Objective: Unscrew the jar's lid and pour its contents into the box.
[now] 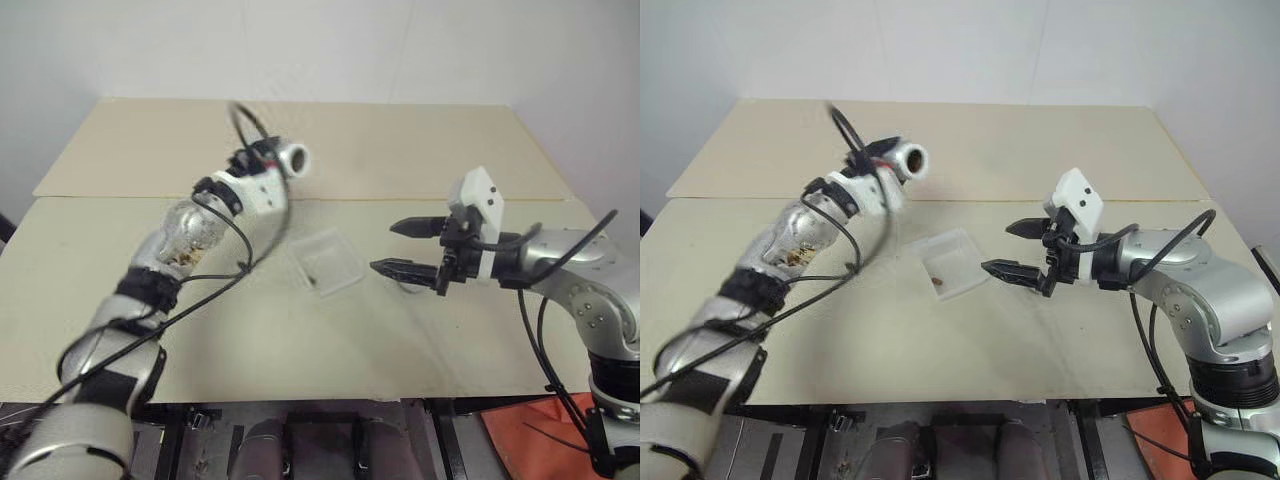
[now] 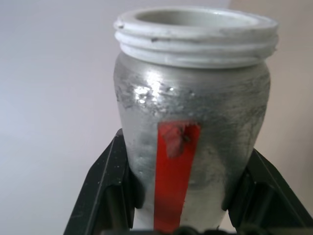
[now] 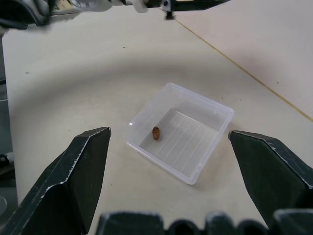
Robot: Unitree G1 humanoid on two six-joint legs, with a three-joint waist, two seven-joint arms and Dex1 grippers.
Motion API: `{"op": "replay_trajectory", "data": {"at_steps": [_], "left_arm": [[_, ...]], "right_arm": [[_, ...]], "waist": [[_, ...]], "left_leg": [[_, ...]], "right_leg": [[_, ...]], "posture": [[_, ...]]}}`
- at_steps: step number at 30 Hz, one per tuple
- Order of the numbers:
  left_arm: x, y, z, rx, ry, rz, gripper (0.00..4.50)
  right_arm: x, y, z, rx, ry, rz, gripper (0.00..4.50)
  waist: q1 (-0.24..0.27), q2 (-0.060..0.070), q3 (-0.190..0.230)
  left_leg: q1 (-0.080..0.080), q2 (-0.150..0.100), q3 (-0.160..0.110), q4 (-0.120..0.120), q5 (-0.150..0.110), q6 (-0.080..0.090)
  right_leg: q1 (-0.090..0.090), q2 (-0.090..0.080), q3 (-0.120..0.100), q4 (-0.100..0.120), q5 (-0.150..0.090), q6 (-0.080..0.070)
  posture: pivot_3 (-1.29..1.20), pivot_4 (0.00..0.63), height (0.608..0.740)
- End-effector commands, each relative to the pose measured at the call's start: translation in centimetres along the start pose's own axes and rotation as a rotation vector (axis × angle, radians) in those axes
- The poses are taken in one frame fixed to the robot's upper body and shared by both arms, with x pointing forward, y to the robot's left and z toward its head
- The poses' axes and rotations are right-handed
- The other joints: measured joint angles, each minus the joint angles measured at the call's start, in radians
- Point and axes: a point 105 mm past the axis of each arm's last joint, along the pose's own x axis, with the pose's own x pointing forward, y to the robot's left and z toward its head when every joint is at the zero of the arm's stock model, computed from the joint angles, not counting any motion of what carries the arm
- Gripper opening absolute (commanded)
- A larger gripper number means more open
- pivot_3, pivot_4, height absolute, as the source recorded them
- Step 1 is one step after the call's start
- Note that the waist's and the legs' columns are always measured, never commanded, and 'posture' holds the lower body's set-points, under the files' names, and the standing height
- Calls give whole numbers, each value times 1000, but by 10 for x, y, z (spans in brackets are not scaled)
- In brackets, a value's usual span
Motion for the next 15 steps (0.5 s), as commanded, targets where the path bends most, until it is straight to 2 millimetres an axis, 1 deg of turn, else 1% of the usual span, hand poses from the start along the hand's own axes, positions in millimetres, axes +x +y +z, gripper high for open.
{"op": "replay_trajectory", "data": {"at_steps": [1, 3, 5, 8, 11, 12, 15], "left_arm": [[-15, 24, 4, -447, -6, -3, 1947], [-24, 22, 0, -628, -11, -17, 1947], [-34, 13, -10, -725, 9, -34, 1947], [-46, -5, -20, -775, 25, -72, 1947], [-53, -27, -29, -824, 39, -72, 1947], [-54, -35, -30, -837, 30, -75, 1947], [-55, -44, -34, -855, 10, -8, 1947]], "right_arm": [[-8, -4, 9, -64, -32, -21, 4469], [-10, -5, 9, -69, -33, -23, 4469], [-11, -5, 8, -75, -34, -28, 4469], [-13, -6, 7, -79, -32, -32, 4469], [-15, -6, 5, -80, -24, -40, 4469], [-15, -6, 5, -80, -22, -41, 4469], [-16, -5, 5, -82, -21, -39, 4469]], "waist": [[-3, 0, 0], [-6, 0, 0], [-5, 0, 0], [-4, 0, 0], [1, 0, 0], [4, 0, 0], [11, 0, 0]], "left_leg": [[0, 0, -1, 0, 0, 0], [1, 0, -3, 0, 0, 0], [2, -1, -4, 0, 0, 0], [3, -2, -4, 0, 0, 0], [3, -2, -4, 0, 0, 0], [3, -2, -4, 0, 0, 0], [3, -2, -4, 0, 0, 0]], "right_leg": [[1, 1, 0, 0, 0, 0], [2, 1, 0, -1, 0, 0], [2, 1, 0, -1, 0, 0], [5, 1, 0, -1, 0, 0], [5, 1, 0, -1, 0, 0], [5, 1, 0, -1, 0, 0], [5, 1, 0, -2, 0, 0]], "posture": [[0, 150, 740], [0, 150, 740], [0, 150, 740], [0, 150, 740], [0, 150, 740], [0, 150, 740], [0, 150, 740]]}}
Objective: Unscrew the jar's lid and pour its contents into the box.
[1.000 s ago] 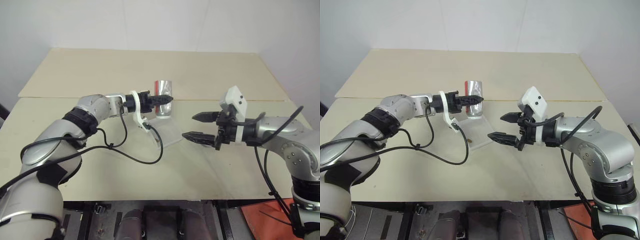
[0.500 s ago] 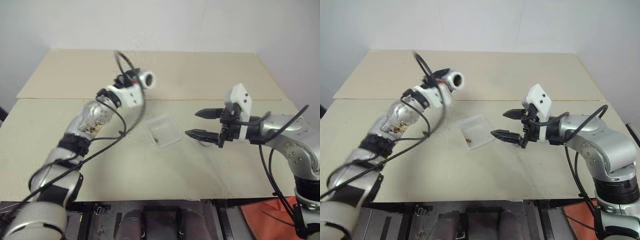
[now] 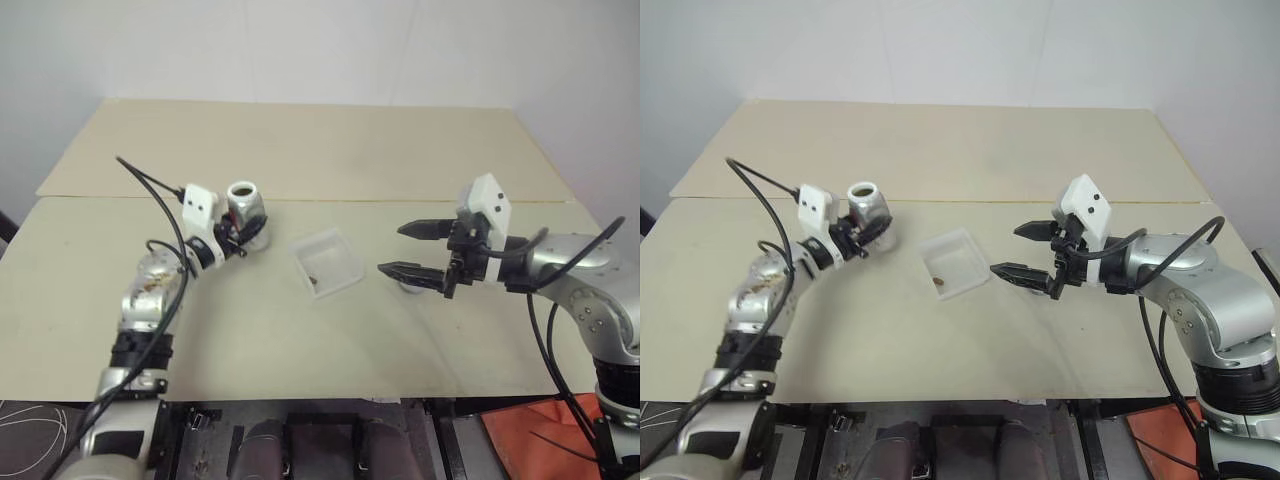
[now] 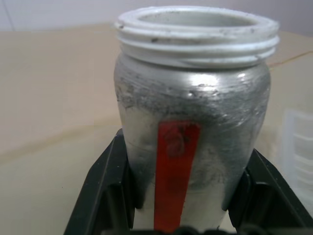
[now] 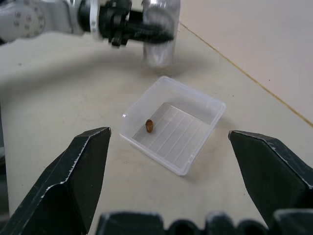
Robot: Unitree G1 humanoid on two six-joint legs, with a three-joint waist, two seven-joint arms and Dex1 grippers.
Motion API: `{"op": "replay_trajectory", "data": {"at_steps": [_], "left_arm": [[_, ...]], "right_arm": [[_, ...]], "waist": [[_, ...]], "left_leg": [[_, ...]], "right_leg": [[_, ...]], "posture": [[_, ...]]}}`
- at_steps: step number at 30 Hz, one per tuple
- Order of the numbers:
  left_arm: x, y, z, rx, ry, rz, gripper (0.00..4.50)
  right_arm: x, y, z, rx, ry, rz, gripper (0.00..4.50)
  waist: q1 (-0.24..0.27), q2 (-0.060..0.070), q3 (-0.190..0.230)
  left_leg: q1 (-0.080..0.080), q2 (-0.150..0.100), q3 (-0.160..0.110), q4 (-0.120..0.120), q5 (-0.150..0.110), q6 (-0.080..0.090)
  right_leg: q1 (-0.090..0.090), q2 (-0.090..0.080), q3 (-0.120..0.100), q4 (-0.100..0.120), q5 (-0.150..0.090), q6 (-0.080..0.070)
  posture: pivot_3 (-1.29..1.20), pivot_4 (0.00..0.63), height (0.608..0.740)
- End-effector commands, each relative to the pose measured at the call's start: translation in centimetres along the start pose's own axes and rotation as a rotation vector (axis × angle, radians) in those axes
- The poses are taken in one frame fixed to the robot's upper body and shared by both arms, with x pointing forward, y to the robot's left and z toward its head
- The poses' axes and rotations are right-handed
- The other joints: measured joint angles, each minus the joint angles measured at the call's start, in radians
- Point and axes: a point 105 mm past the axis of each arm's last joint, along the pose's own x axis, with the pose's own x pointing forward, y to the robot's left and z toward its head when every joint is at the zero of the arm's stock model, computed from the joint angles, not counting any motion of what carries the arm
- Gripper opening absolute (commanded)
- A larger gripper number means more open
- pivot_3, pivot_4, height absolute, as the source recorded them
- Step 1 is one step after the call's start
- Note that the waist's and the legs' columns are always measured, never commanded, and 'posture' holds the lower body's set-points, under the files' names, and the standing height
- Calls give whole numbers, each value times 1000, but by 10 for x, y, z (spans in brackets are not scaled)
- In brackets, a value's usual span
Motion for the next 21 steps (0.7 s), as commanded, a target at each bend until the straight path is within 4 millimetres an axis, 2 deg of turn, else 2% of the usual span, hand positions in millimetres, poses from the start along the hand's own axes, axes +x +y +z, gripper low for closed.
{"op": "replay_trajectory", "data": {"at_steps": [1, 5, 7, 9, 13, 17, 21], "left_arm": [[-1, -1, 18, 56, -127, 43, 1947], [-5, -1, 2, 81, -116, 62, 1947], [-8, -1, -9, 90, -87, 66, 2670], [-11, 0, -14, 99, -69, 73, 3209], [-17, 1, -11, 116, -64, 64, 4464], [-39, 1, -4, 165, -33, -1, 4464], [-87, -2, 17, 213, -10, -105, 4464]], "right_arm": [[-10, -1, 15, -63, -39, -26, 4469], [-11, 1, 16, -65, -42, -17, 4469], [-10, 2, 16, -64, -43, -14, 4500], [-9, 2, 16, -63, -44, -13, 4500], [-7, 2, 17, -64, -48, -14, 4500], [-6, 3, 16, -66, -53, -24, 4500], [-9, 9, 8, -52, -47, -29, 4500]], "waist": [[2, 0, 0], [0, 0, 0], [-3, 0, 0], [-2, 0, 0], [0, 0, 0], [-1, 0, 0], [-13, 0, 0]], "left_leg": [[0, 0, 0, 0, 0, 0], [1, 0, 0, 0, 0, 0], [1, 0, 0, -1, 0, 1], [2, 0, 0, -1, -1, 1], [2, 1, 0, -1, -3, 6], [1, 1, 0, -1, -3, 5], [2, 2, 0, -4, -1, 1]], "right_leg": [[0, 0, 0, -1, 0, 0], [0, 0, 0, -2, 0, 0], [0, 0, 1, -2, 0, 0], [0, 0, 1, -2, 0, 0], [0, 0, 1, -2, 0, 0], [0, 0, 1, -2, 0, 0], [-1, 0, 1, -1, 0, -1]], "posture": [[0, 150, 740], [0, 150, 740], [0, 150, 740], [0, 150, 740], [0, 150, 740], [0, 150, 740], [0, 150, 740]]}}
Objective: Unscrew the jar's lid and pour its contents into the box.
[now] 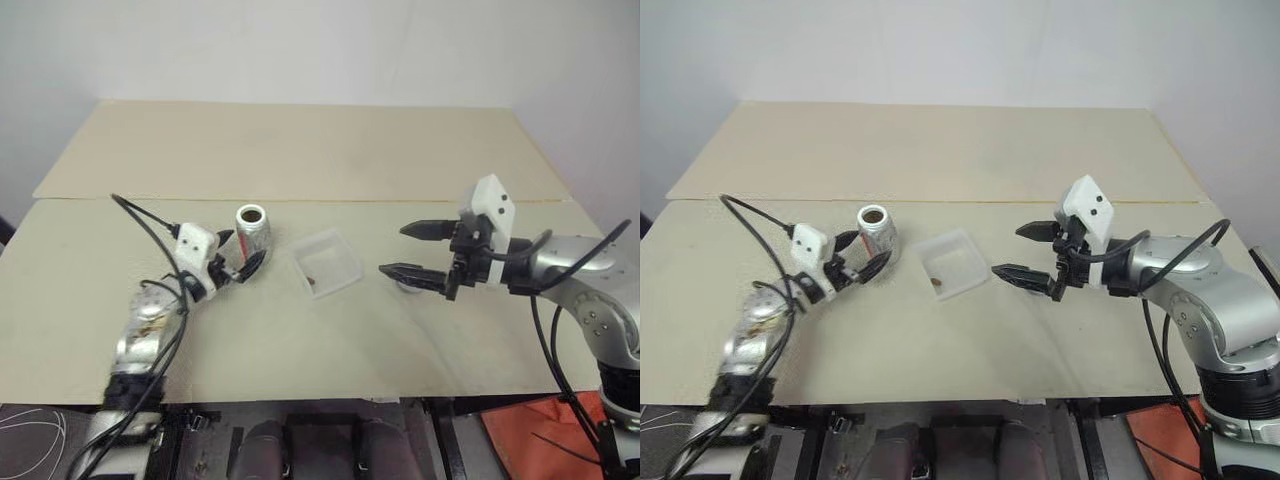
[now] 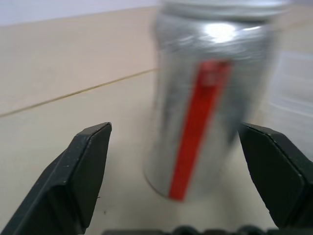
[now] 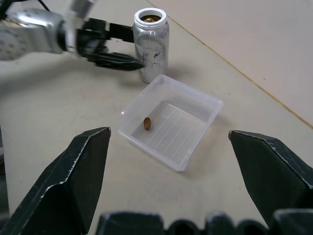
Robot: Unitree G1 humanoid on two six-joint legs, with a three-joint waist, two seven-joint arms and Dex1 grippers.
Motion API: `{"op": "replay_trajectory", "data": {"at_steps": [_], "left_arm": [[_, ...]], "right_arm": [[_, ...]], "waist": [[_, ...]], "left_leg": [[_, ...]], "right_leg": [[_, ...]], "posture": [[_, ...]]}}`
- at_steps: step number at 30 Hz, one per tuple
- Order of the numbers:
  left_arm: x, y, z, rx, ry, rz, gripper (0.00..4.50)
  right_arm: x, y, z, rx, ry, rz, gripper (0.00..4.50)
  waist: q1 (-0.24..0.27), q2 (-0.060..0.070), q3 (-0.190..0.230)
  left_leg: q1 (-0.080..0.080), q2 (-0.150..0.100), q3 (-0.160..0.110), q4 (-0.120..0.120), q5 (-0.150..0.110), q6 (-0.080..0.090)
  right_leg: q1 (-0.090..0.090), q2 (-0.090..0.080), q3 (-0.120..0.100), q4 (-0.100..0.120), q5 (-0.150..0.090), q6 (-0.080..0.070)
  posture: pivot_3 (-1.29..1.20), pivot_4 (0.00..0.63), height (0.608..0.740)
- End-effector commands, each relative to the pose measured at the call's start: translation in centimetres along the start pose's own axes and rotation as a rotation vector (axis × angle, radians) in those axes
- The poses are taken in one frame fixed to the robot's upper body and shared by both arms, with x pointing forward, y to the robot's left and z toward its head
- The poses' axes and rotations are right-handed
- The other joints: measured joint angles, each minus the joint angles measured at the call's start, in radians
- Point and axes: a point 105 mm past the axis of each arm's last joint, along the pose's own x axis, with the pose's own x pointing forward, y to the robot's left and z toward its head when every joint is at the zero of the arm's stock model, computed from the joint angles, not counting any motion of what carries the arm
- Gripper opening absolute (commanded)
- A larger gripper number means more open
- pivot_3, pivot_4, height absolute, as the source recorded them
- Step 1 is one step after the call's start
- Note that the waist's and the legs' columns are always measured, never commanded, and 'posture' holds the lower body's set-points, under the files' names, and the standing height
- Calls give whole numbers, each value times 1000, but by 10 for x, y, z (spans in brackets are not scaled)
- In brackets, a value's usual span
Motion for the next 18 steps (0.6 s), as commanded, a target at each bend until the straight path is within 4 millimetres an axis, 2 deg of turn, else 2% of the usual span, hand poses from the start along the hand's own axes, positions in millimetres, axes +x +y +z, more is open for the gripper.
{"op": "replay_trajectory", "data": {"at_steps": [1, 6, 8, 11, 18], "left_arm": [[-38, 1, 38, 38, -64, -81, 4464], [-92, -4, 62, 49, -48, -219, 4464], [-104, -1, 67, 48, -36, -219, 4464], [-110, 4, 70, 41, -35, -198, 4464], [-108, -6, 75, 40, -26, -229, 4464]], "right_arm": [[-7, 5, 5, -39, -36, -19, 4500], [-7, 8, -3, -48, -28, -35, 4500], [-7, 7, 0, -45, -46, -48, 4500], [-5, 10, -3, -90, -30, -44, 4500], [-8, 12, -7, -114, -29, -59, 4500]], "waist": [[-3, 0, 0], [-4, 1, 0], [-3, 1, 0], [4, 1, -1], [5, 1, -1]], "left_leg": [[0, 0, 0, 0, 1, -1], [3, 0, 0, -1, -3, 4], [5, 0, 0, -1, -3, 4], [8, 0, 0, -2, -3, 4], [10, 0, 1, -3, -3, 4]], "right_leg": [[0, 0, 0, 0, 0, 0], [0, -1, 0, -2, -1, -1], [2, -1, 0, -1, -2, -2], [4, -1, 0, -1, -2, -2], [5, 0, 1, -1, -2, -3]], "posture": [[0, 150, 740], [0, 150, 740], [0, 150, 740], [0, 150, 740], [0, 150, 740]]}}
